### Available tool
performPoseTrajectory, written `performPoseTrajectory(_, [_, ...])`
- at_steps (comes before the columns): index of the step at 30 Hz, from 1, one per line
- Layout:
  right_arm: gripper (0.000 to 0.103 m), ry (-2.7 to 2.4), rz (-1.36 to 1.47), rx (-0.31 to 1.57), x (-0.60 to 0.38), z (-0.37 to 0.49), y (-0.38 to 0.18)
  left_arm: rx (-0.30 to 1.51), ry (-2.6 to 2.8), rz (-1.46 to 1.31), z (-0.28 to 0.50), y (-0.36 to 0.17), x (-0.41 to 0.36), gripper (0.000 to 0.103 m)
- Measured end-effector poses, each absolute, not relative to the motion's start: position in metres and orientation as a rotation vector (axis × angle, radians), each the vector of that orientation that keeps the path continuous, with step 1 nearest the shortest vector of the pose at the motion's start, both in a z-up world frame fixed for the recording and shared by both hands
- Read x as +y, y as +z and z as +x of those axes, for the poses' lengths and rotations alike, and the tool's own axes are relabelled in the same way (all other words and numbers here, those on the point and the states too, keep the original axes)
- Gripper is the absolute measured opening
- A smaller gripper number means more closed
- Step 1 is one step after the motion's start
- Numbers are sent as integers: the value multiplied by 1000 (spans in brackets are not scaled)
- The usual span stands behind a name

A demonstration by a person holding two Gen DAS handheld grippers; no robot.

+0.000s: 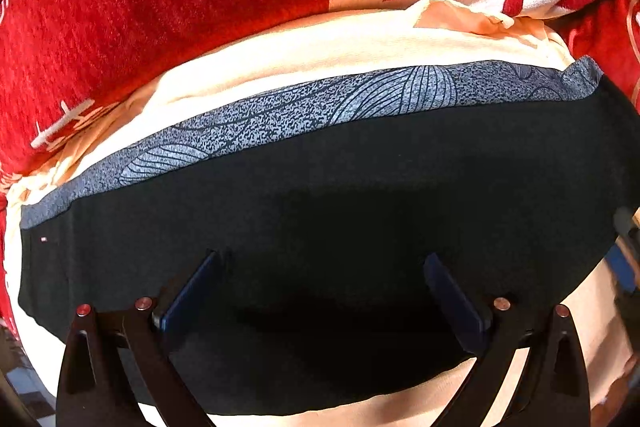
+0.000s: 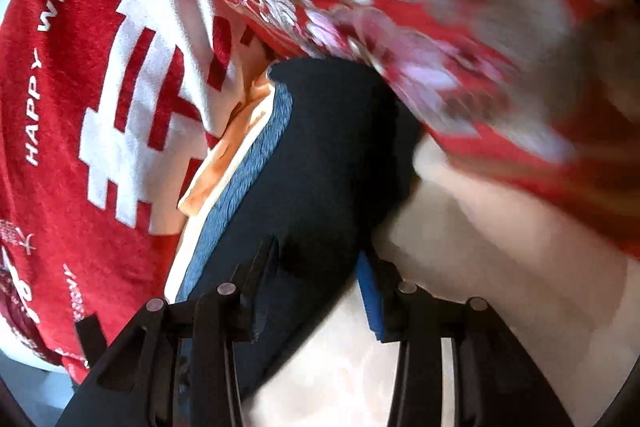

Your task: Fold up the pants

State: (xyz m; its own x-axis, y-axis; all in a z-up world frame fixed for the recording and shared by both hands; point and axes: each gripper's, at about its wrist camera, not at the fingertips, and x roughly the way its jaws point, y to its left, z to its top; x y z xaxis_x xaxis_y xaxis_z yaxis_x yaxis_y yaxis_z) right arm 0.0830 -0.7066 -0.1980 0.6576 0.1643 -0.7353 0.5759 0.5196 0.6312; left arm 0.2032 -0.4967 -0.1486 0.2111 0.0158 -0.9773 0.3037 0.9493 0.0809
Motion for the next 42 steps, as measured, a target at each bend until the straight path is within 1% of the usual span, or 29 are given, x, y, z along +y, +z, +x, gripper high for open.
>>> performPoseTrajectory(3, [43, -278, 1010, 821, -698, 82, -203, 1336, -204, 280, 202, -149, -495, 102])
performPoseTrajectory(7, [44, -303, 1022, 783, -699, 104, -211, 1329, -213, 288, 198, -149, -492, 102])
performPoseTrajectory(9, [42, -339, 982, 829, -696, 115, -208, 1326, -212, 294, 197, -143, -490, 87])
performPoseTrajectory(10, [34, -352, 969, 850, -696, 116, -205, 1319, -225, 283, 198, -137, -491, 73])
performPoseTrajectory(11, [25, -351, 977, 870, -698, 116, -203, 1317, -239, 276, 198, -132, -492, 69])
performPoseTrajectory(13, [19, -292, 1022, 862, -706, 113, -196, 1285, -276, 270, 199, -121, -496, 69])
performPoseTrajectory(15, [18, -236, 1000, 859, -706, 114, -185, 1266, -321, 283, 199, -120, -505, 69])
performPoseTrajectory(18, [18, -165, 900, 845, -697, 120, -162, 1336, -380, 293, 193, -145, -524, 69])
performPoseTrajectory(19, [17, -150, 877, 844, -694, 122, -157, 1302, -371, 295, 189, -147, -527, 69])
performPoseTrajectory(21, [17, -128, 829, 855, -684, 126, -151, 1266, -370, 303, 185, -146, -528, 69])
performPoseTrajectory(28, [17, -83, 569, 878, -641, 147, -117, 1294, -437, 254, 191, -145, -516, 69])
performPoseTrajectory(30, [17, -64, 473, 885, -620, 153, -105, 1309, -446, 228, 197, -141, -507, 71])
performPoseTrajectory(34, [17, -30, 307, 896, -580, 161, -85, 1291, -387, 136, 214, -112, -441, 71])
performPoseTrajectory(35, [17, -21, 277, 898, -571, 163, -83, 1280, -367, 125, 220, -106, -418, 73])
performPoseTrajectory(36, [17, -5, 232, 899, -558, 165, -79, 1276, -348, 118, 224, -102, -401, 78])
performPoseTrajectory(37, [16, 3, 194, 901, -546, 168, -78, 1270, -323, 108, 228, -96, -378, 86])
performPoseTrajectory(42, [17, 60, -1, 940, -467, 177, -89, 1267, -196, 105, 241, -84, -266, 86])
